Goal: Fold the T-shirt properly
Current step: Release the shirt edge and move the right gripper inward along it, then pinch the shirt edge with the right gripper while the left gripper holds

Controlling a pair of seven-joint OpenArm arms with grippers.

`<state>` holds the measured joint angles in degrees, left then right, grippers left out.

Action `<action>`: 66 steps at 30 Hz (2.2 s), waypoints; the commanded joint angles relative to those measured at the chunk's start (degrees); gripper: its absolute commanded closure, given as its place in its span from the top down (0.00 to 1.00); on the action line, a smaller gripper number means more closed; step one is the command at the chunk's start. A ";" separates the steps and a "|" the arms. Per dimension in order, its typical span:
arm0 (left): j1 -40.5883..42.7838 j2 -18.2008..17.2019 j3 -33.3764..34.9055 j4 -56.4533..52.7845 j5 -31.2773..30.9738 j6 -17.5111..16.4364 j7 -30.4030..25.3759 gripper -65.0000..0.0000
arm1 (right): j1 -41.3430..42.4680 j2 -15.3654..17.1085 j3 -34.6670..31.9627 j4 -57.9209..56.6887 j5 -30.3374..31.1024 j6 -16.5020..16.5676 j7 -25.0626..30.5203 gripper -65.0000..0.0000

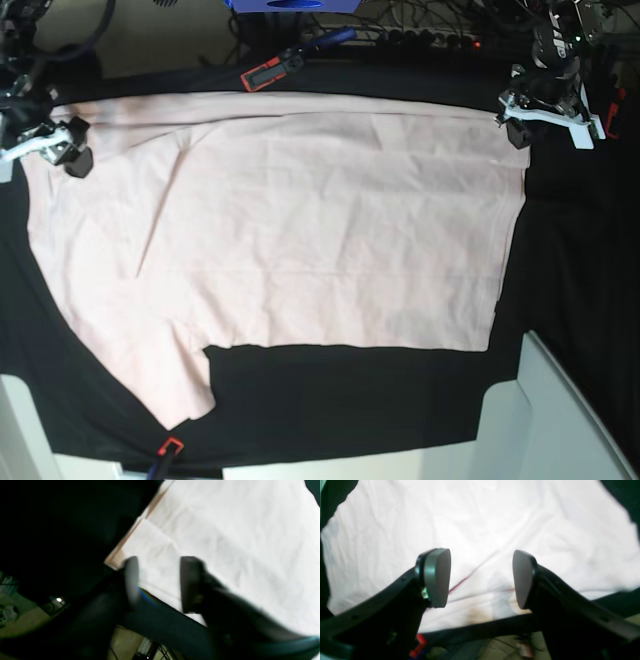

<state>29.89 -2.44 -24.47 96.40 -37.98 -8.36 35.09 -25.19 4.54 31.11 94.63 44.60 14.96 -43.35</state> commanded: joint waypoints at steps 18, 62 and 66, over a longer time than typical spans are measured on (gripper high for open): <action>0.22 -1.74 -13.20 0.96 18.24 -0.30 -1.20 0.18 | -1.14 -7.30 -9.71 -4.12 -0.07 0.47 -0.21 0.55; 0.31 -2.09 -14.70 0.87 18.50 -0.30 -1.20 0.18 | 5.45 -7.92 -19.55 -7.73 0.28 -2.79 -0.38 0.00; 0.31 -2.00 -14.70 0.26 18.50 -0.30 -1.20 0.18 | 6.68 -7.83 -19.55 -7.90 0.19 -2.79 -0.38 0.00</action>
<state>29.71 -3.84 -38.83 96.12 -19.51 -8.97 34.81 -18.72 -3.49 11.38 85.76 43.70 11.88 -44.05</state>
